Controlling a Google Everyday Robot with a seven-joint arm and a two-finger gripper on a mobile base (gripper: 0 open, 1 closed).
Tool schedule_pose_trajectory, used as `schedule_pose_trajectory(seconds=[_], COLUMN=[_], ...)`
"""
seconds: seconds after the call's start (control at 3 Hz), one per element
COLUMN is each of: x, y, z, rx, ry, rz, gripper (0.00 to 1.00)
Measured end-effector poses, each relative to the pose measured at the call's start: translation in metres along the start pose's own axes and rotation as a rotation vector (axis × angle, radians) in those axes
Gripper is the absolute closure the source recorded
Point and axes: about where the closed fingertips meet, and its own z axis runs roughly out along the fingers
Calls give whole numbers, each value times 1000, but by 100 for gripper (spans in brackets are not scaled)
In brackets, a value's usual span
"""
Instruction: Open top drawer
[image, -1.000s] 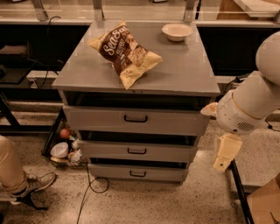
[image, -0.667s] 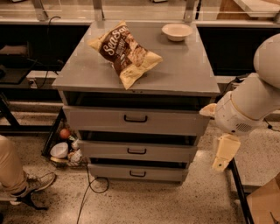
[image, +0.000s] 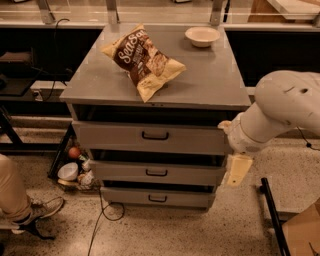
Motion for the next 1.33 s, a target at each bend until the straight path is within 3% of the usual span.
schedule_pose_trajectory(seconds=[0.33,1.0,1.33], x=[11,16,3], y=[-33,-70,-83], z=[24,68,81], rx=[99,185,216], ry=[0,-2,-5], rz=[6,15,-15], gripper=[0,0,0])
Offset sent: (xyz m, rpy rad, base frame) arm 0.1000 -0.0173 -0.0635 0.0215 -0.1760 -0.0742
